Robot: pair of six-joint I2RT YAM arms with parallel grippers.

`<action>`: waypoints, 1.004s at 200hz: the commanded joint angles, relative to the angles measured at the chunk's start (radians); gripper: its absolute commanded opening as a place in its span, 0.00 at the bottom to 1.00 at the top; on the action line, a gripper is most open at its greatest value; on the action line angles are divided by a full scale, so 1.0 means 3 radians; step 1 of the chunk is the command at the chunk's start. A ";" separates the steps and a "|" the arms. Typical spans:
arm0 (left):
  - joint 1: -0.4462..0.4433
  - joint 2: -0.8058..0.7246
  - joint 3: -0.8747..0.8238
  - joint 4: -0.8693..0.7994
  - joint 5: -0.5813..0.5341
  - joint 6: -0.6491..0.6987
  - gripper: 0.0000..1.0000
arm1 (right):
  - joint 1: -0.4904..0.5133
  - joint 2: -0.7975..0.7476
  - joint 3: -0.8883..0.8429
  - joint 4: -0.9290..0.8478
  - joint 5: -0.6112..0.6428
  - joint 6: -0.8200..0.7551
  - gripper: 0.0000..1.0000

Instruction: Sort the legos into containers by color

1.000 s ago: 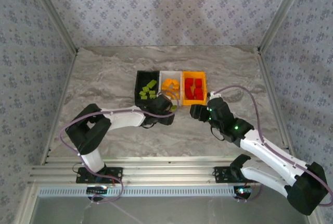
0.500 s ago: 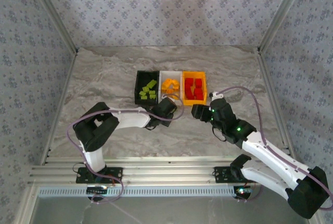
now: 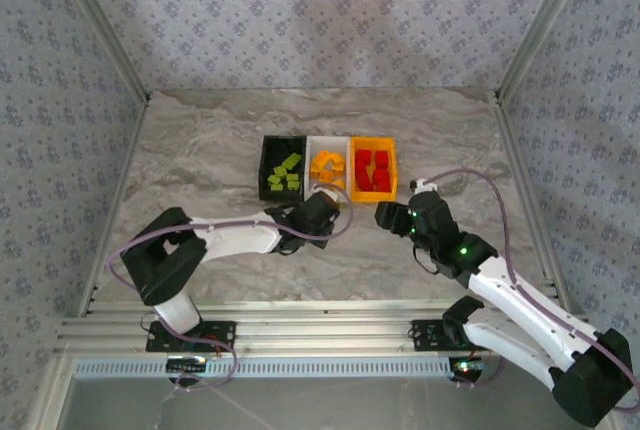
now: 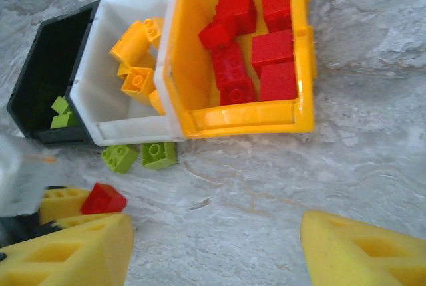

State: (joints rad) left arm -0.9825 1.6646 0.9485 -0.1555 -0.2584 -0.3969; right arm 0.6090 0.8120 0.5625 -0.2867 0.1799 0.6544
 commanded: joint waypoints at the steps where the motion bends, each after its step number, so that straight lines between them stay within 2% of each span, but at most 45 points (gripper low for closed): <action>1: 0.0000 -0.0070 0.0453 -0.0183 0.0125 -0.0031 0.29 | -0.0074 -0.0081 -0.0081 -0.0226 0.0167 0.0112 0.69; 60: 0.0246 0.0900 0.1977 -0.0476 0.0535 0.0113 0.31 | -0.0170 -0.0018 -0.0182 -0.0182 0.0157 0.0135 0.69; 86: 0.0338 0.1414 0.2679 -0.0756 0.0545 0.0162 0.31 | -0.0183 0.0055 -0.0213 -0.0140 0.0153 0.0133 0.69; 122: 0.0393 0.1841 0.3299 -0.0941 0.0557 0.0114 0.32 | -0.0191 0.0106 -0.0256 -0.0050 0.0116 0.0144 0.69; 130: 0.0393 0.1913 0.3436 -0.0992 0.0569 0.0111 0.38 | -0.0194 0.0106 -0.0254 -0.0039 0.0102 0.0142 0.69; 153: 0.0386 0.1982 0.3612 -0.1057 0.0608 0.0064 0.67 | -0.0195 0.0114 -0.0230 -0.0048 0.0081 0.0121 0.70; 164: 0.0376 0.1930 0.3609 -0.1053 0.0623 0.0063 0.72 | -0.0196 0.0114 -0.0217 -0.0061 0.0071 0.0107 0.71; 181: 0.0346 0.1742 0.3499 -0.1003 0.0637 0.0061 0.74 | -0.0200 0.0121 -0.0209 -0.0050 0.0046 0.0094 0.72; 201: 0.0310 0.1329 0.3069 -0.0776 0.0684 0.0031 0.78 | -0.0196 0.0158 -0.0217 0.0012 -0.0027 0.0069 0.72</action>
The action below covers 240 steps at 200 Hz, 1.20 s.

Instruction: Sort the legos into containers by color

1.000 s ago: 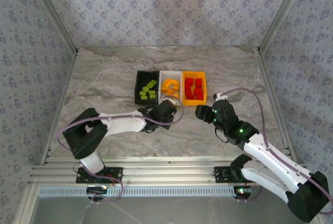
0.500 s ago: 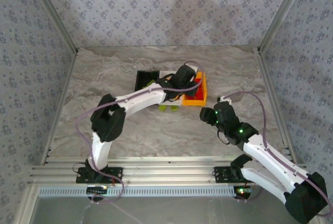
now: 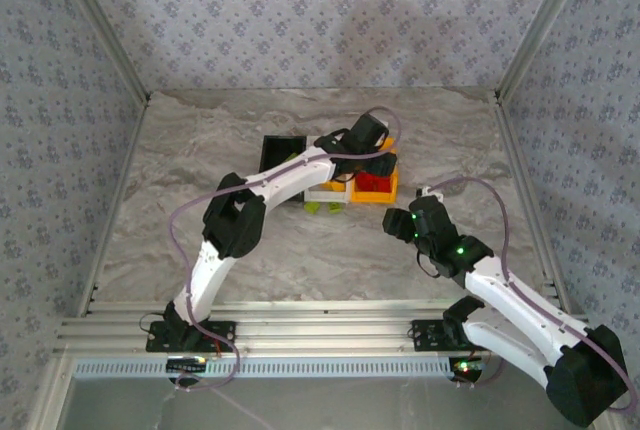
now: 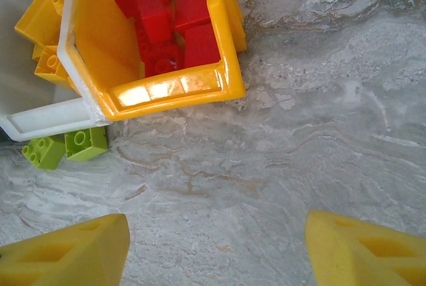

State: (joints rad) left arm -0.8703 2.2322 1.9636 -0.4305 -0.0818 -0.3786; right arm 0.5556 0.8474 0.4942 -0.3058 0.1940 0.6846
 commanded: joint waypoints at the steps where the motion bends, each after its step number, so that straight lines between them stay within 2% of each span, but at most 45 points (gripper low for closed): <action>1: -0.0064 -0.0589 -0.0326 0.0161 0.0097 -0.0031 0.78 | -0.0020 0.0042 0.0013 0.0080 -0.0079 -0.0032 0.72; 55: -0.0162 -0.2121 -0.2126 0.0824 0.0052 -0.0266 0.88 | 0.0038 0.0314 0.0079 0.0331 -0.0297 -0.0095 0.72; 62: -0.0167 -0.2299 -0.2371 0.0844 0.0022 -0.0314 0.94 | 0.0067 0.0362 0.0090 0.0371 -0.0303 -0.0096 0.72; 79: -0.0177 -0.2716 -0.2906 0.0864 -0.0085 -0.0442 0.99 | 0.0144 0.0503 0.0145 0.0441 -0.0310 -0.0099 0.72; 109: -0.0173 -0.3438 -0.3824 0.0788 -0.0327 -0.0696 1.00 | 0.0344 0.0805 0.0278 0.0547 -0.0251 -0.0111 0.72; 136: -0.0163 -0.4047 -0.4418 0.0717 -0.0552 -0.0883 1.00 | 0.0533 0.1145 0.0431 0.0646 -0.0194 -0.0085 0.72; 170: 0.0030 -0.4460 -0.4896 0.0681 -0.0579 -0.1106 1.00 | 0.0763 0.1641 0.0664 0.0778 -0.0149 -0.0009 0.72; 202: 0.0118 -0.4526 -0.4895 0.0515 -0.0624 -0.1084 1.00 | 0.0916 0.2103 0.0917 0.0851 -0.0024 0.0119 0.72; 240: 0.0129 -0.4565 -0.4929 0.0479 -0.0637 -0.1081 1.00 | 0.0901 0.2575 0.1217 0.0751 0.0253 0.0310 0.73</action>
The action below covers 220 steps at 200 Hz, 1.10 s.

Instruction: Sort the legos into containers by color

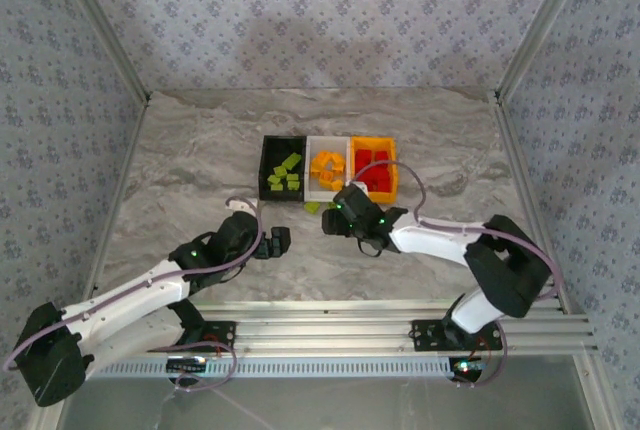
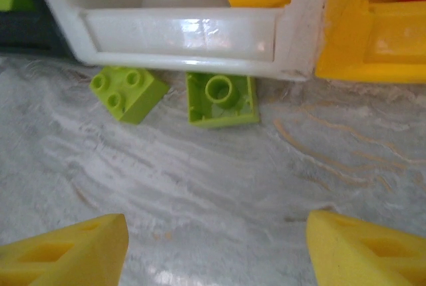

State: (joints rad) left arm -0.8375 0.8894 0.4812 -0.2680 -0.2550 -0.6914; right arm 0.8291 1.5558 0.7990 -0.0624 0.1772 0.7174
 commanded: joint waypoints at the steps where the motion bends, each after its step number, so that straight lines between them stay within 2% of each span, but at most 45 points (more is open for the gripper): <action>1: 0.0018 -0.0087 0.0012 -0.0063 -0.0060 -0.0038 1.00 | -0.0009 0.0227 0.0206 -0.0067 0.0314 0.0209 0.73; 23: 0.0022 -0.0129 -0.0035 -0.0068 -0.0040 -0.0066 1.00 | -0.0011 0.0419 0.0328 -0.0109 0.0464 0.0234 0.73; 115: 0.0072 -0.0291 -0.0106 -0.0116 -0.0037 -0.0083 1.00 | -0.0078 0.1110 0.0917 -0.0306 0.0564 -0.0266 0.67; 157: 0.0081 -0.0294 -0.0131 -0.0104 -0.0022 -0.0092 0.99 | -0.0074 0.1180 0.0933 -0.0291 0.0560 -0.0442 0.55; 203: 0.0086 -0.0282 -0.0161 -0.0058 -0.0017 -0.0109 1.00 | 0.0003 0.1027 0.0713 -0.0138 0.0510 -0.0525 0.36; 220: 0.0091 -0.0278 -0.0172 -0.0040 -0.0009 -0.0109 1.00 | 0.0073 0.0917 0.0592 -0.0124 0.0483 -0.0516 0.33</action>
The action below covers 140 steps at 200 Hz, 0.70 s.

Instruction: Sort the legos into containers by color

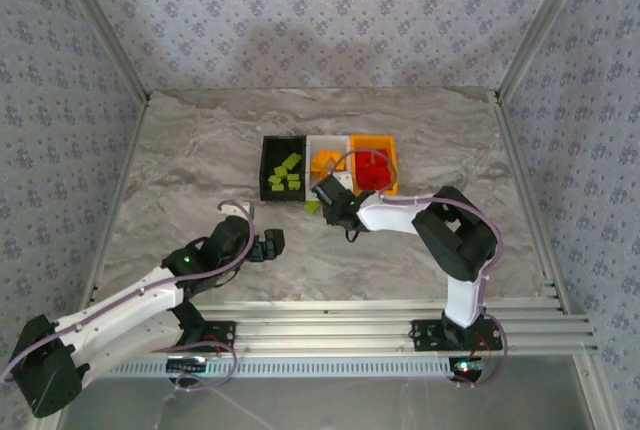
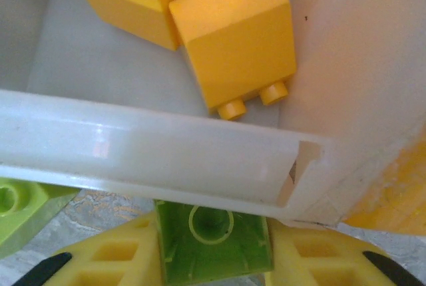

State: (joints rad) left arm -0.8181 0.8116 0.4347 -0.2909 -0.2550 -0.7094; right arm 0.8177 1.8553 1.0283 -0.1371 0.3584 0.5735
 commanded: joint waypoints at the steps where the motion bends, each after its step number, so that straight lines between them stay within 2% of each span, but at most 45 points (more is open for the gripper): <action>1: 0.0024 -0.0017 -0.0017 0.0035 -0.0009 -0.0046 1.00 | 0.0114 -0.0090 -0.0179 0.0125 -0.0121 -0.0036 0.33; 50: 0.0029 0.0000 -0.0056 0.0065 -0.0023 -0.0054 1.00 | 0.0386 -0.0706 -0.0693 0.0061 -0.0283 0.0117 0.31; 73: 0.0038 -0.0005 -0.0075 0.0058 -0.0067 -0.0061 1.00 | 0.0498 -0.1063 -0.0751 -0.0057 -0.0399 0.0115 0.31; 107: 0.0064 -0.0044 -0.0083 -0.0020 -0.0155 -0.0102 1.00 | 0.0567 -0.1241 -0.0356 -0.0188 -0.0584 -0.0078 0.31; 140: 0.0072 -0.0097 -0.0096 -0.0051 -0.0130 -0.0115 1.00 | 0.0432 -0.0774 0.0335 -0.0141 -0.0752 -0.0242 0.32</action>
State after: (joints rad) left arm -0.8040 0.8062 0.4156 -0.2893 -0.2779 -0.7277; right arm 0.9745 1.5295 0.9943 -0.1780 0.1864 0.5510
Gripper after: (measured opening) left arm 0.997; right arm 0.322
